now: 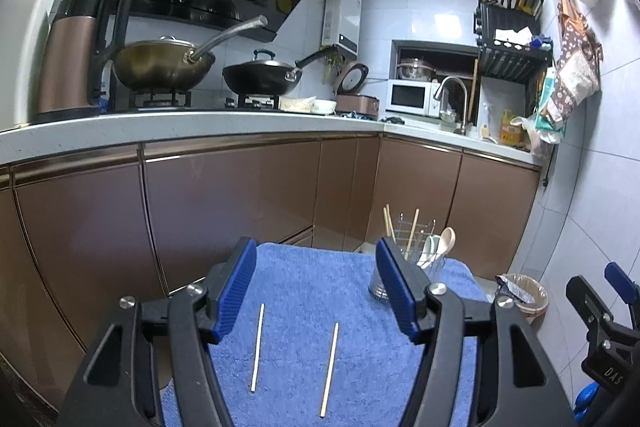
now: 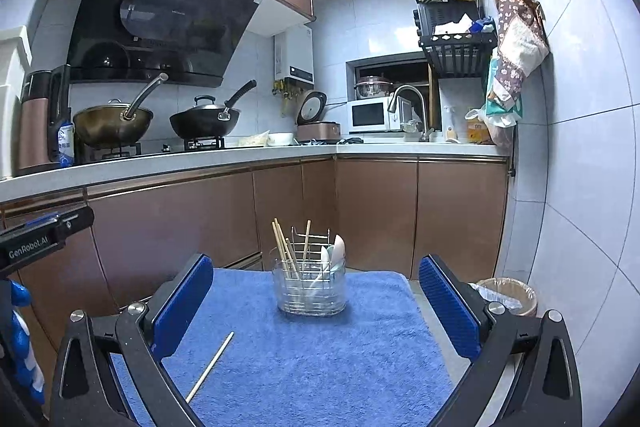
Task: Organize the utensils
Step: 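Move both open tools back toward the last two chopsticks on the towel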
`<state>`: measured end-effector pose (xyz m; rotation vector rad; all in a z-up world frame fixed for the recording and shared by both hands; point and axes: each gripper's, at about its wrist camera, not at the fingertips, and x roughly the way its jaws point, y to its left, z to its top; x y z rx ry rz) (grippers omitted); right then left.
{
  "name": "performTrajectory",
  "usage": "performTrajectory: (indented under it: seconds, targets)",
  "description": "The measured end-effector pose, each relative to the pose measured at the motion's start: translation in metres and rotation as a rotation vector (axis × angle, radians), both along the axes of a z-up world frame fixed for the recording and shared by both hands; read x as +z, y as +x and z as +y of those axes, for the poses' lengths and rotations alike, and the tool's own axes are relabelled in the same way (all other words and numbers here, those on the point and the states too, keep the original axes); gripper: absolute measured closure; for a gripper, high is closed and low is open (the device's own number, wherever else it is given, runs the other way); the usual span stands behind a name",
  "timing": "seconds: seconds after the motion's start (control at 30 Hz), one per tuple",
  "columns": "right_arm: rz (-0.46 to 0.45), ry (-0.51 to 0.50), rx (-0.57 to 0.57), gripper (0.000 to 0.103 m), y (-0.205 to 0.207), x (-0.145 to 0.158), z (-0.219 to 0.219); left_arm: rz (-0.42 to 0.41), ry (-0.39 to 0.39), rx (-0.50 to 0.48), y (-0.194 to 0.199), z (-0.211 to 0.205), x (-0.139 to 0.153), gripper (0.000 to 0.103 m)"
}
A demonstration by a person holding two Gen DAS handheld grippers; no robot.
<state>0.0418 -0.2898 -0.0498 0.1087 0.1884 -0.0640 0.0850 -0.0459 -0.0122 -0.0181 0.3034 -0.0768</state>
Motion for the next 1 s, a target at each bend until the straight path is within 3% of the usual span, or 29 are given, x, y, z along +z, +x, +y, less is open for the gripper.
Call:
performTrajectory:
  seconds: [0.4, 0.63, 1.0]
  targets:
    - [0.104, 0.001, 0.052, 0.0, 0.037, -0.023, 0.006, 0.105, 0.002, 0.005, 0.036, 0.008, -0.029, 0.042]
    - [0.227, -0.018, 0.094, 0.0, 0.071, -0.04, 0.025, 0.166, 0.003, 0.031, 0.062, 0.029, -0.051, 0.042]
    - [0.339, -0.096, 0.187, 0.0, 0.115, -0.061, 0.069, 0.293, 0.001, 0.064, 0.112, 0.069, -0.092, 0.042]
